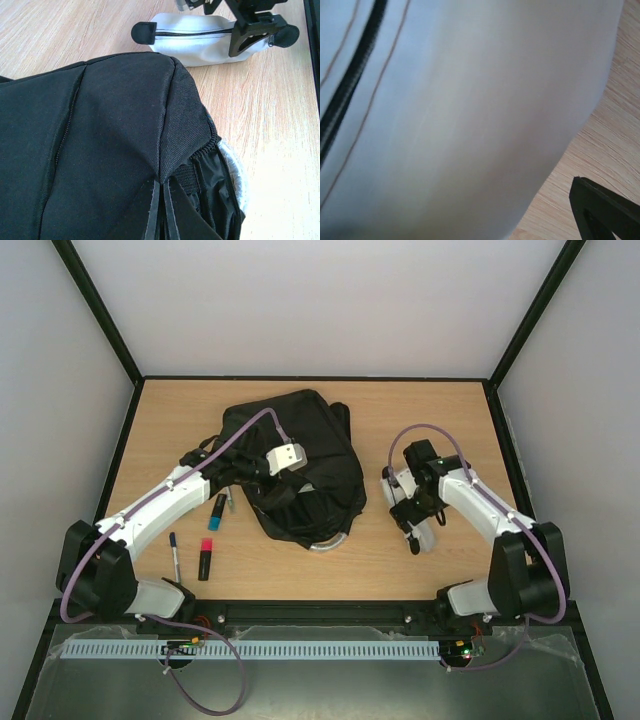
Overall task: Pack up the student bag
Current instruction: Move the stationery to the center of the board, then pick up the stationery from the center of the board.
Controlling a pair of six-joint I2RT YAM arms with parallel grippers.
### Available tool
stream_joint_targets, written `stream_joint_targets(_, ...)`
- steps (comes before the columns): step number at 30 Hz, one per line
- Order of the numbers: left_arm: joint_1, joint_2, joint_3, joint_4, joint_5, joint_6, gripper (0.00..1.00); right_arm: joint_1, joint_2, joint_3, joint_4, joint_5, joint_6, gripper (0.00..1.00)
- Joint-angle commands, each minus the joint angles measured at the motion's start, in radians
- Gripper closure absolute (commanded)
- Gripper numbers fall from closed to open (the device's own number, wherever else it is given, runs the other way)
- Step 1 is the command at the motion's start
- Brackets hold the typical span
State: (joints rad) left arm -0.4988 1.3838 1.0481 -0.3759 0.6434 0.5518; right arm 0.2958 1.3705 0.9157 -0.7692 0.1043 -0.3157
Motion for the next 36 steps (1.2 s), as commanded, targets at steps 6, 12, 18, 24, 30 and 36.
stream_joint_targets(6, 0.008, -0.004, 0.034, 0.052, 0.027, -0.005, 0.98, -0.015, 0.076, 0.059, 0.046, 0.0, 0.059, 0.04)
stream_joint_targets(12, 0.008, 0.005, 0.04, 0.047, 0.025, -0.008, 0.98, -0.014, 0.158, 0.071, 0.091, -0.005, 0.101, 0.13)
stream_joint_targets(18, 0.008, 0.026, 0.064, 0.041, 0.02, -0.003, 0.98, -0.014, 0.204, 0.065, 0.094, 0.019, 0.126, 0.2)
stream_joint_targets(24, 0.009, 0.036, 0.071, 0.042, 0.011, 0.015, 0.98, -0.014, 0.215, 0.048, 0.085, -0.019, 0.139, 0.3)
stream_joint_targets(30, 0.013, 0.047, 0.081, 0.033, 0.0, 0.03, 0.97, -0.014, 0.207, 0.087, 0.054, -0.054, 0.115, 0.49)
stream_joint_targets(36, 0.013, 0.049, 0.079, 0.032, -0.004, 0.034, 0.97, -0.014, 0.171, 0.107, 0.037, -0.091, 0.105, 0.61)
